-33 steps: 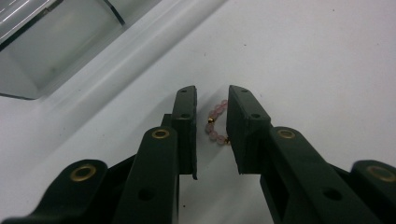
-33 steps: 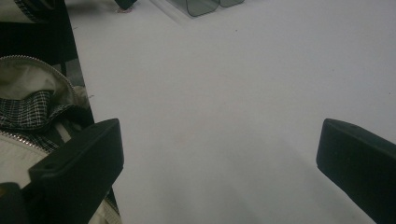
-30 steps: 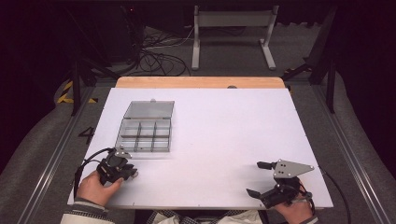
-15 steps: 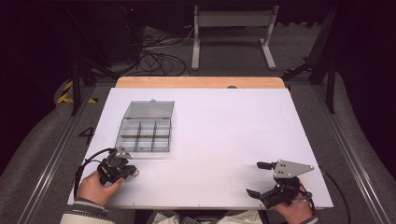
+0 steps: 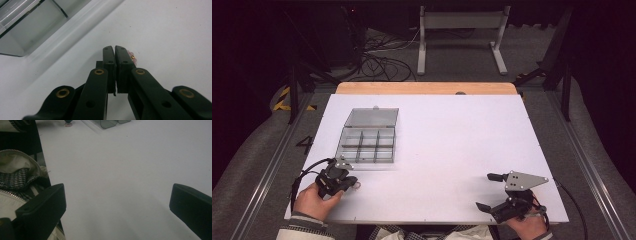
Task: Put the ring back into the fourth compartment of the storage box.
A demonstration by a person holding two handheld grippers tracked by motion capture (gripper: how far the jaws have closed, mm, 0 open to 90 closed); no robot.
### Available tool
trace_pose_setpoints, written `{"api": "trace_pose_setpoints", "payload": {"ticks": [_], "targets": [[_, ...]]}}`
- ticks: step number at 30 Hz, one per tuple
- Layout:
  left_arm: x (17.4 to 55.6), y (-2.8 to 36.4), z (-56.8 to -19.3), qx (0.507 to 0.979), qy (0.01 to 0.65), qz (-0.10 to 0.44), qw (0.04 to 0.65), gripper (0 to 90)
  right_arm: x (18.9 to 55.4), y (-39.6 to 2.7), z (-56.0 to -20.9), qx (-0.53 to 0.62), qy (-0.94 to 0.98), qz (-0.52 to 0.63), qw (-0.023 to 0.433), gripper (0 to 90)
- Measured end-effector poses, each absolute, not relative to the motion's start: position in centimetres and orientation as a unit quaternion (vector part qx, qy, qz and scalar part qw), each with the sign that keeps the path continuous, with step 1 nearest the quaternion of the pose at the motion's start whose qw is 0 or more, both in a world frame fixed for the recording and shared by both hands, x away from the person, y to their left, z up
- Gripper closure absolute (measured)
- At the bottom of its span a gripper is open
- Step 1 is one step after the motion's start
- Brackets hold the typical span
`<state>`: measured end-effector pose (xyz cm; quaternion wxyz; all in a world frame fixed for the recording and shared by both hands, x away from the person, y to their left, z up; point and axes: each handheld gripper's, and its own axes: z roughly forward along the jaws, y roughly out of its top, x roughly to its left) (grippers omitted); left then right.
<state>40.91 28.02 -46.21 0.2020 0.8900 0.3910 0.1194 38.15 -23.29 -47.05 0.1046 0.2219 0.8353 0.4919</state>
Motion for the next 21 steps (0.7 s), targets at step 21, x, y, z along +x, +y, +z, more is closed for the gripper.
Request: {"api": "trace_pose_setpoints", "payload": {"ticks": [21], "targets": [[39.1,28.4,-43.3,0.861,0.384,0.196,0.269,88.0,38.1,-23.3,-47.1,0.221,0.836,0.491,0.105,1.4]]}}
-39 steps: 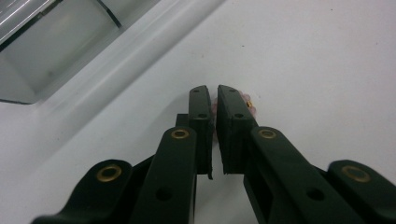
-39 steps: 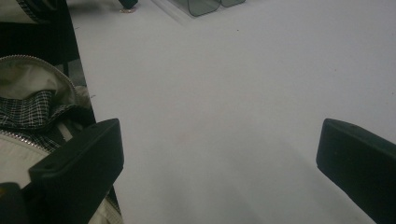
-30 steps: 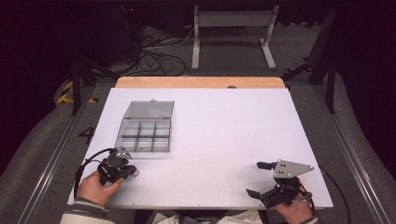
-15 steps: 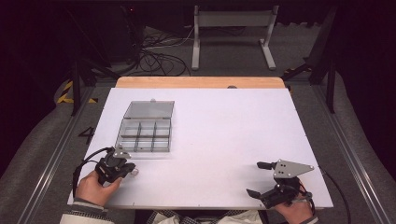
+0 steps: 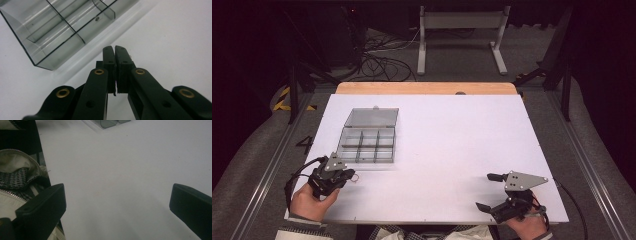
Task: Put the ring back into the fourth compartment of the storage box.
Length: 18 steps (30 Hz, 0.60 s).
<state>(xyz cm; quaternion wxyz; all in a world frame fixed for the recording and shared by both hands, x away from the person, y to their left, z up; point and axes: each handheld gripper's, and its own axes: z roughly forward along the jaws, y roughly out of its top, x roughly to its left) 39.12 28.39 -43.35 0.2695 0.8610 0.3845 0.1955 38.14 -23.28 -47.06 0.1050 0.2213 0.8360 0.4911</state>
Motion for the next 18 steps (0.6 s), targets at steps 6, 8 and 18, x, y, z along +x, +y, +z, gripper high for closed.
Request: {"api": "trace_pose_setpoints", "payload": {"ticks": [6,8,18], "targets": [[38.9,28.7,-42.7,0.851,0.389,0.209,0.286,88.0,38.1,-23.2,-47.1,0.221,0.836,0.491,0.105,1.4],[38.9,28.8,-42.5,0.847,0.392,0.212,0.289,88.0,38.1,-23.2,-47.1,0.221,0.837,0.490,0.105,1.4],[39.2,28.9,-41.6,0.837,0.396,0.229,0.302,88.0,38.2,-23.2,-47.1,0.221,0.837,0.489,0.105,1.4]]}}
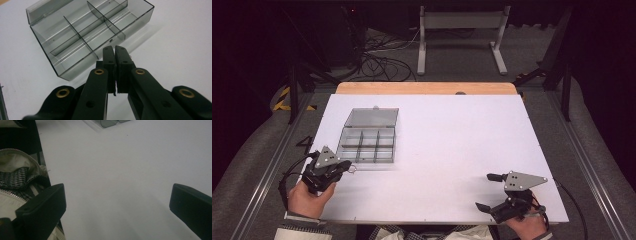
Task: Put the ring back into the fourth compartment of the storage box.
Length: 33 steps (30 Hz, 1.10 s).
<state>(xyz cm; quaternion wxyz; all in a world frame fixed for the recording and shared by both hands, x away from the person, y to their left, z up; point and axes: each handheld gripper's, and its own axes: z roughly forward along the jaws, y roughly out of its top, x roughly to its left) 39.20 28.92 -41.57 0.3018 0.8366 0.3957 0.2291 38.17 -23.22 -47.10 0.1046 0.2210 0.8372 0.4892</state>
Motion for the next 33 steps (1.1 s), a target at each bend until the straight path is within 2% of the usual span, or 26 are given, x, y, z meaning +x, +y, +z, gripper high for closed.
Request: {"api": "trace_pose_setpoints", "payload": {"ticks": [33], "targets": [[41.7,29.6,-40.4,0.809,0.431,0.263,0.302,87.9,38.2,-23.2,-47.2,0.222,0.837,0.489,0.102,1.4]]}}
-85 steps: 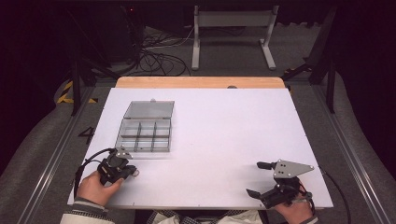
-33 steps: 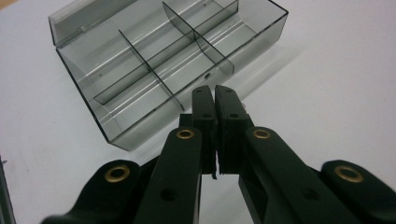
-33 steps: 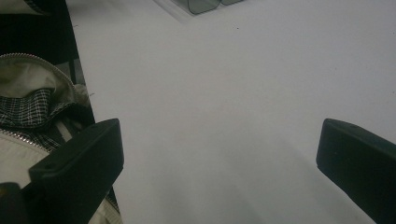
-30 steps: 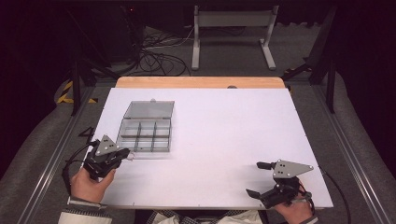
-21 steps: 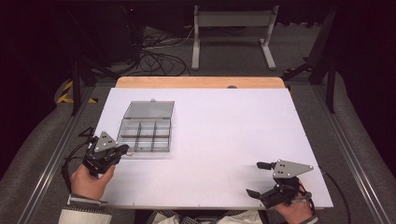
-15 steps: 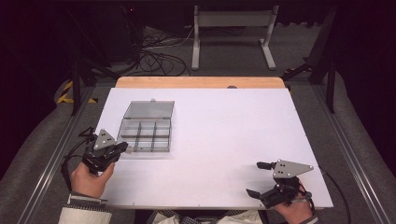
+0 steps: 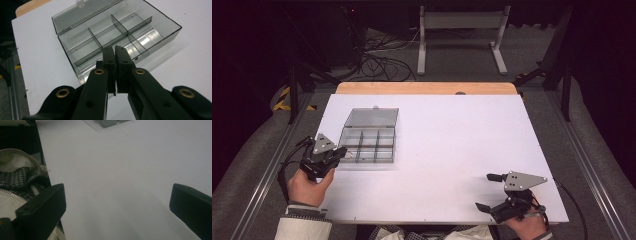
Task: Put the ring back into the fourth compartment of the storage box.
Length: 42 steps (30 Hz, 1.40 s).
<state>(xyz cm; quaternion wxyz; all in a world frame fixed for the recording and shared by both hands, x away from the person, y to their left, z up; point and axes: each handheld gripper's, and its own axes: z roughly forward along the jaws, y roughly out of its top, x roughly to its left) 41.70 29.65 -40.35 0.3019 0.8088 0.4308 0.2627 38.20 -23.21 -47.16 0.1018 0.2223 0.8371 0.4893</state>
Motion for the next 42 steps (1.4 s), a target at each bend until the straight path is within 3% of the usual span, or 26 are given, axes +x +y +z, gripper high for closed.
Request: {"api": "trace_pose_setpoints", "payload": {"ticks": [28,42], "targets": [[43.9,30.5,-41.0,0.790,0.468,0.260,0.299,87.9,38.2,-23.3,-47.2,0.221,0.838,0.489,0.102,1.5],[45.6,31.6,-42.7,0.779,0.500,0.217,0.310,87.9,38.2,-23.3,-47.2,0.221,0.838,0.488,0.100,1.5]]}}
